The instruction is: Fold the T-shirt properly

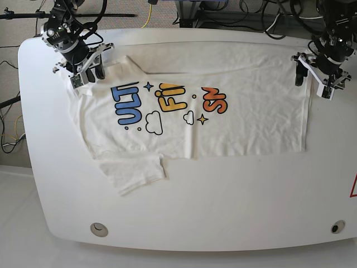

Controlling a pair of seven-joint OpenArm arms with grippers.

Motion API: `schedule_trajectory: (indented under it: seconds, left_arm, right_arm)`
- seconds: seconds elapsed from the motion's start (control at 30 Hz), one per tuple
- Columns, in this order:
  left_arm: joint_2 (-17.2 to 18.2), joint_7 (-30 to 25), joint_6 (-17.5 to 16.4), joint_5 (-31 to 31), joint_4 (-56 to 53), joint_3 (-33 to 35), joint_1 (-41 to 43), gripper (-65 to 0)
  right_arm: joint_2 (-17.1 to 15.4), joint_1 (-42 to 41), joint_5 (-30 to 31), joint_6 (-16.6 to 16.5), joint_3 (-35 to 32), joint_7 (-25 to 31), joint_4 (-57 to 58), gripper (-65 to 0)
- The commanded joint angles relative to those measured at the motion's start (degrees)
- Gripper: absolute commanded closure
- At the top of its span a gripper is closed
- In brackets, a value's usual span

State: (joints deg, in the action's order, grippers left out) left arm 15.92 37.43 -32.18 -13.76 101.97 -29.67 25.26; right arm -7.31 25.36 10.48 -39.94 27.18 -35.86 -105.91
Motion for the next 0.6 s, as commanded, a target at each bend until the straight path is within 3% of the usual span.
schedule_trajectory:
  seconds: [0.0, 0.23, 0.57]
  left_arm:
    - [0.9, -0.9, -0.3, -0.3, 0.4, -0.4, -0.1, -40.6]
    - [0.5, -4.0, -0.9, -0.1, 0.4, -0.4, -1.3, -34.1]
    - [-0.1, -4.7, -1.1, 0.7, 0.7, -0.3, -3.1, -33.9]
  right_arm:
    - [-0.5, -0.3, 0.9, -0.1, 0.2, -0.1, -1.1, -15.0]
    - [-0.5, -2.8, 0.9, -0.1, 0.4, -3.6, -2.5, -16.3]
    - [-0.3, -4.3, 0.3, -0.1, -1.1, -3.0, -1.5, -16.9]
